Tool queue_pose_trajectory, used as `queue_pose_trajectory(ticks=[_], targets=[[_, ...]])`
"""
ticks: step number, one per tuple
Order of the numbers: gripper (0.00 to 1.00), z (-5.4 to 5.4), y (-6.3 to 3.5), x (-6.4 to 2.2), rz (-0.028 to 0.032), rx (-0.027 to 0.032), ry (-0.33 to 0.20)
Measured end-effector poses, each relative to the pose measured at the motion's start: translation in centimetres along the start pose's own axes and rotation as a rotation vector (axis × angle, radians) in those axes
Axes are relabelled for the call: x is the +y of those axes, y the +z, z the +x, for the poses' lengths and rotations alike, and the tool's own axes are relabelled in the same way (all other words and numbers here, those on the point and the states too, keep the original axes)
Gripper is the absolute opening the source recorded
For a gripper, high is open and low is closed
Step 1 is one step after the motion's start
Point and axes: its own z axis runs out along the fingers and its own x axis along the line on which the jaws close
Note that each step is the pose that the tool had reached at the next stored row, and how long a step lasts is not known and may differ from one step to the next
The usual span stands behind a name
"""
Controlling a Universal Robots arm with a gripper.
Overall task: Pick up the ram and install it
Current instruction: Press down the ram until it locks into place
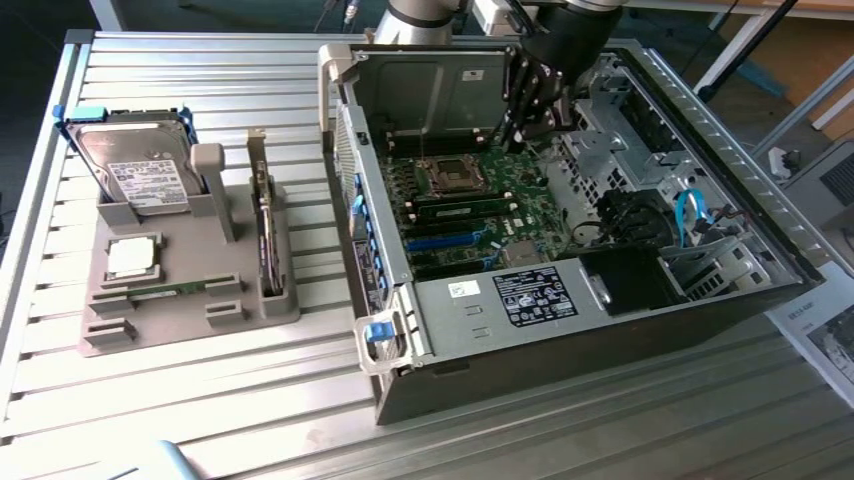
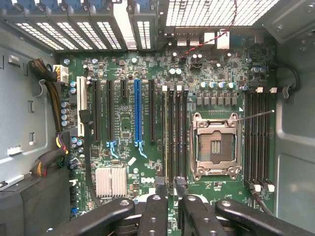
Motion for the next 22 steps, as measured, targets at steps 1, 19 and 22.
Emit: queue_pose_trajectory(ticks=[1,19,22], targets=[[0.12,0.0,0.00,0.00,0.0000,0.0000,0.000],[0.10,0.0,0.00,-0.23,-0.0016,0.0001,0.000],[0.10,0.0,0.00,-1.12,-0.0227,0.0004,0.000]])
